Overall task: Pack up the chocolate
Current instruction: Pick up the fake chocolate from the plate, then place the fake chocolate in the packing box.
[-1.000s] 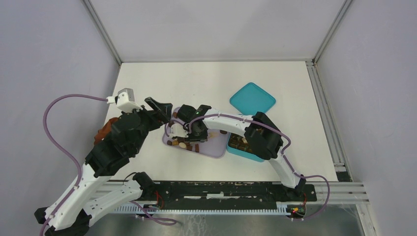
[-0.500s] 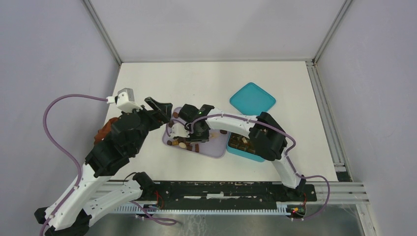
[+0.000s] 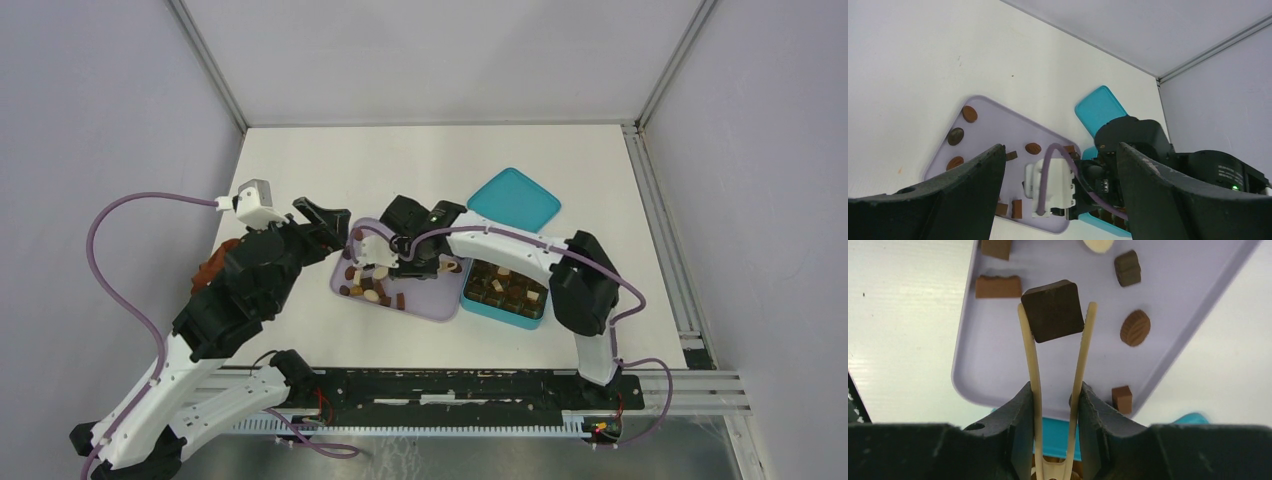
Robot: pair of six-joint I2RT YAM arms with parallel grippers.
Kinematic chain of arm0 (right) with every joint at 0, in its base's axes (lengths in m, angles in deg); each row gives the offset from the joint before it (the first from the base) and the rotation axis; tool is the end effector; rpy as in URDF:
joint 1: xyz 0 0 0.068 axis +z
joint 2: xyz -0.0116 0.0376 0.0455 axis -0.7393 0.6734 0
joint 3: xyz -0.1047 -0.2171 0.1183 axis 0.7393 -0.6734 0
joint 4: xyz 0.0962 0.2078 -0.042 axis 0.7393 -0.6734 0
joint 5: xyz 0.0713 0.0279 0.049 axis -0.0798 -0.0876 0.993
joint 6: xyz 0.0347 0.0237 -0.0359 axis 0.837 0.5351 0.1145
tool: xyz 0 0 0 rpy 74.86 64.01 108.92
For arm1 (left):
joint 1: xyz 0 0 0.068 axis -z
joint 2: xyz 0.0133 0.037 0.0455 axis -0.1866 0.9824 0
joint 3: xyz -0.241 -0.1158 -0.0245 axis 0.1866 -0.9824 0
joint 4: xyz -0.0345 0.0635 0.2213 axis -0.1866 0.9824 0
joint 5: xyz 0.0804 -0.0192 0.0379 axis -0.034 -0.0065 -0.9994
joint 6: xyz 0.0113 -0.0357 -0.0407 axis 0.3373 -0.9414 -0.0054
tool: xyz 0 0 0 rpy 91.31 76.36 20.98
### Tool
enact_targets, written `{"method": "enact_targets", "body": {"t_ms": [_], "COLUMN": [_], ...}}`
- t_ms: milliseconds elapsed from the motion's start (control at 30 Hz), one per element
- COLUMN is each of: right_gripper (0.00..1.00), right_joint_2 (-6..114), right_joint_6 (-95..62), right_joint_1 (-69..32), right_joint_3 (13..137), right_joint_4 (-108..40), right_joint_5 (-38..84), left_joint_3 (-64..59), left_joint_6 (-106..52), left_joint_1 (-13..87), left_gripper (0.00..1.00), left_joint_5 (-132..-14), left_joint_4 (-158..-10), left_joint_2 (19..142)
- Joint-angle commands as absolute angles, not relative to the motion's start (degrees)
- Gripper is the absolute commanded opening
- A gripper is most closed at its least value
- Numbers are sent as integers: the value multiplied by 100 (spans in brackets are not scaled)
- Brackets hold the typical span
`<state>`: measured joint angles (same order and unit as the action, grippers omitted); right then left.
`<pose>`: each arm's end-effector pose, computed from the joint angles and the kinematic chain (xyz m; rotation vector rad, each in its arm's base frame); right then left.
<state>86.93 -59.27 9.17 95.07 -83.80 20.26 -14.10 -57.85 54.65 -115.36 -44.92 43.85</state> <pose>0.2094 0.3268 0.2360 -2.0328 1.9068 0.2212 0.0825 -0.0499 0.3837 -0.3936 1.7744 -0.5277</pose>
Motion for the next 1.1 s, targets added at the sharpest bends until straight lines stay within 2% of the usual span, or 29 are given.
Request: {"method": "enact_targets", "body": {"t_ms": [0, 600, 767, 1067], "right_gripper": [23, 24, 24, 29], "right_joint_2": [7869, 5175, 5103, 5421], "right_joint_6": [-5869, -6248, -6402, -6527], "right_joint_1": [698, -860, -943, -949], "right_joint_3": [9109, 6030, 5627, 5725], "right_joint_4": [-8362, -8432, -8363, -8308], "right_joint_5": [2140, 2215, 2241, 2563], "left_joint_3": [-1472, -1522, -1464, -1536], "left_joint_6": [-5987, -5929, -5862, -5927], "left_joint_1": [5472, 5468, 5469, 5470], "left_gripper": [86, 86, 86, 86], "left_joint_5": [-11536, -11244, -11124, -11133], "left_joint_4": [-4808, -5095, -5187, -5201], "left_joint_2": [4359, 4904, 5109, 5013]}}
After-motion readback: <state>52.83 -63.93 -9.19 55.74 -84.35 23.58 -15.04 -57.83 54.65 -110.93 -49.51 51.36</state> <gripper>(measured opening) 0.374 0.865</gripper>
